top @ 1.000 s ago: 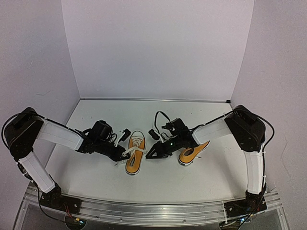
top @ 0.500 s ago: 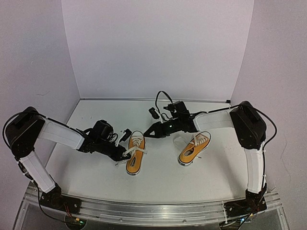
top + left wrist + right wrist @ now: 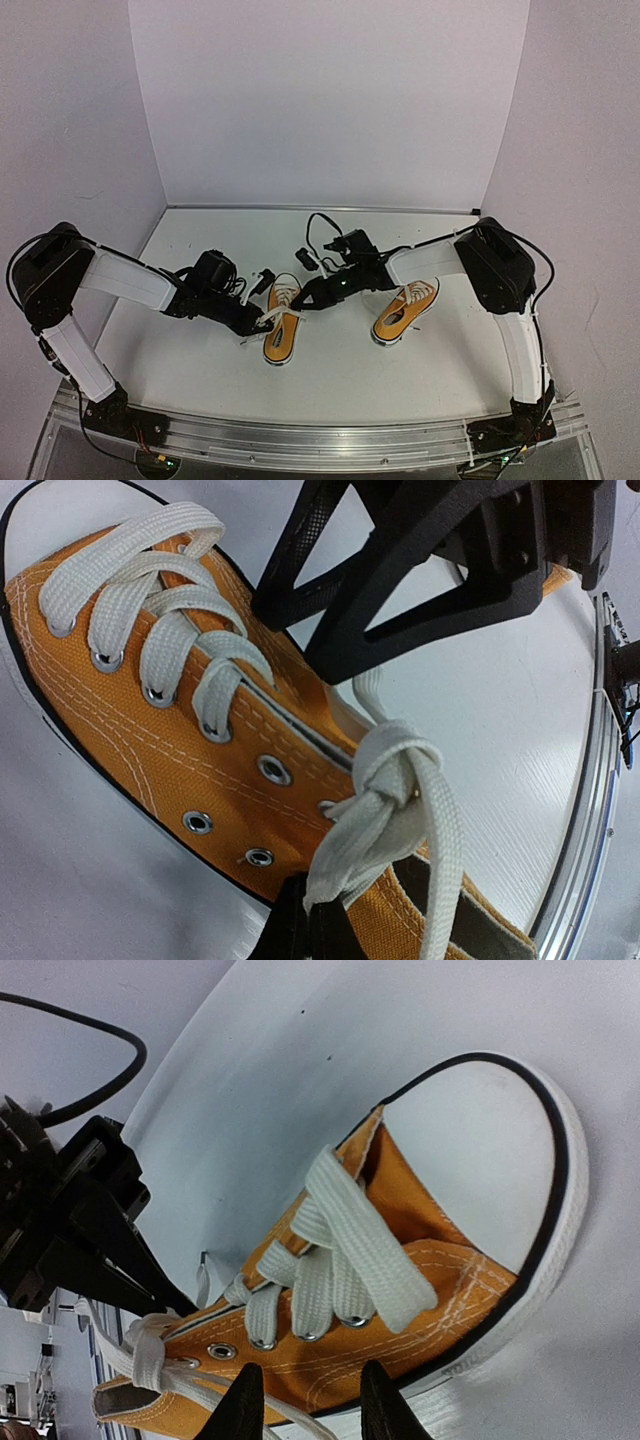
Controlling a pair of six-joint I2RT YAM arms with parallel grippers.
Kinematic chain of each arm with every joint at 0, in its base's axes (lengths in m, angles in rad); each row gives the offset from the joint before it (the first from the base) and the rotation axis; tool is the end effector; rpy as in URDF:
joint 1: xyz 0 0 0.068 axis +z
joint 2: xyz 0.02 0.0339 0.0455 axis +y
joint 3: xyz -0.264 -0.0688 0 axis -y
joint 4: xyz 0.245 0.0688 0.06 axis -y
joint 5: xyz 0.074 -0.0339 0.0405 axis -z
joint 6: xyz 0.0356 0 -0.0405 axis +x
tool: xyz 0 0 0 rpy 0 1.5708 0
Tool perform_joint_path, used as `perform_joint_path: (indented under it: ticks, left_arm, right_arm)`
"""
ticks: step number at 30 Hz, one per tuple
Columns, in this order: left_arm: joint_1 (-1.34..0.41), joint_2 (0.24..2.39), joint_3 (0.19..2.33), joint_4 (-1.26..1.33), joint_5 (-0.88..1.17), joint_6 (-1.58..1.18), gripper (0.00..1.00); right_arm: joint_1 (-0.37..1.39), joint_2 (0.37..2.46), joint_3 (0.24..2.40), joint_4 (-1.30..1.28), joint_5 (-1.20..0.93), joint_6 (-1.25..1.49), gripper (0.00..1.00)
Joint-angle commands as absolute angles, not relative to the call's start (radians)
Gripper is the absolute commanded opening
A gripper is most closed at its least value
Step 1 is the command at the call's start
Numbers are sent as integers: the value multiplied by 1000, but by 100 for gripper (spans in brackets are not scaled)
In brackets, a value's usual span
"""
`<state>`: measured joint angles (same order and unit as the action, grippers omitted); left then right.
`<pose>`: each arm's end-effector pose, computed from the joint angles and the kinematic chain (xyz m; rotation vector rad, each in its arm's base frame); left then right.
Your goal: Tie the shoes
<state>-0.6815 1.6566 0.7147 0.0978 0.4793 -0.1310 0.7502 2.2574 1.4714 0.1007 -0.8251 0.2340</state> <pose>0.2269 -0.2052 0.1348 0.9026 2.3416 -0.9363 0.3325 0.3457 0.1246 -1.0694 2.1439 1.4304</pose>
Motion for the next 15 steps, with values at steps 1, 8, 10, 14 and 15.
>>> perform_joint_path:
  ticks: [1, 8, 10, 14, 15]
  left_arm:
    - [-690, 1678, 751, 115, 498, -120, 0]
    - [-690, 1686, 753, 118, 501, -123, 0]
    - [-691, 1688, 756, 117, 501, -124, 0]
    - [-690, 1689, 758, 117, 500, -122, 0]
    - [-690, 1690, 760, 117, 502, -121, 0]
  right_arm:
    - [770, 2236, 1451, 75, -865, 183, 31]
    - [772, 2194, 1412, 71, -890, 167, 32]
    - [775, 2181, 1403, 72, -905, 159, 33]
    - [781, 2165, 1391, 70, -914, 149, 35]
    - [783, 2166, 1393, 69, -914, 146, 35]
